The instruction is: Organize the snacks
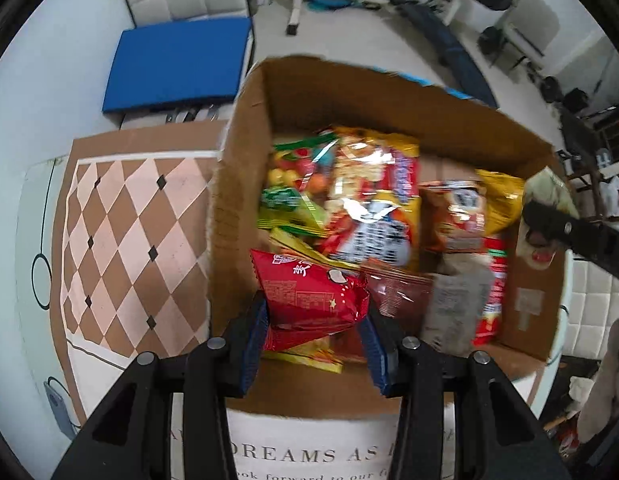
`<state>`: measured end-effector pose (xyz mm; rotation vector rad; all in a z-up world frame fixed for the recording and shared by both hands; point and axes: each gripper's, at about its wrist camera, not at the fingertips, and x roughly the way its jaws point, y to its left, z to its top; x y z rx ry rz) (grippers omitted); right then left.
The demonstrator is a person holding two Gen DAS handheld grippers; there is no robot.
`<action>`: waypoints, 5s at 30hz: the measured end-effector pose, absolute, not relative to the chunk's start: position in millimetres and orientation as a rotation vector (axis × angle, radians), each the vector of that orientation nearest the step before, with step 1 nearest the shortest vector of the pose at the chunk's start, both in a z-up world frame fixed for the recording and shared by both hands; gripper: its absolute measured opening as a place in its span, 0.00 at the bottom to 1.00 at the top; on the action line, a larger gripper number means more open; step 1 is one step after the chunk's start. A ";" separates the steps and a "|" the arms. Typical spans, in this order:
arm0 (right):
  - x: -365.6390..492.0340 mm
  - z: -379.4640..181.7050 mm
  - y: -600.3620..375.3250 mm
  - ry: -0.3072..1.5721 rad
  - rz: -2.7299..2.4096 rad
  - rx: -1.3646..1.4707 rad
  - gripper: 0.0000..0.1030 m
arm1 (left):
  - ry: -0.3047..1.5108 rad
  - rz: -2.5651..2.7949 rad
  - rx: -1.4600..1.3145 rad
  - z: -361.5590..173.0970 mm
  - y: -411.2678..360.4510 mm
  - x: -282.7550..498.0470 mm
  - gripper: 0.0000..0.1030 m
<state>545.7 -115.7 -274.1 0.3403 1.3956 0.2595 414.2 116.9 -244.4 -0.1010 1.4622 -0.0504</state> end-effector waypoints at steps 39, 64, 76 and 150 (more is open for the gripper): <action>478.6 -276.6 -149.2 1.414 0.011 0.133 0.93 | 1.370 -0.015 -0.085 -219.7 82.0 398.6 0.84; 285.7 -110.1 -163.2 1.126 0.020 0.135 0.94 | 0.984 -0.026 -0.010 -61.5 62.2 214.9 0.84; 190.9 -47.6 -159.4 1.052 0.025 0.103 0.94 | 0.930 -0.044 0.031 -23.1 57.5 137.0 0.84; 208.0 -30.3 -146.3 0.922 -0.060 0.058 0.99 | 0.828 -0.022 0.011 -16.0 71.5 164.9 0.99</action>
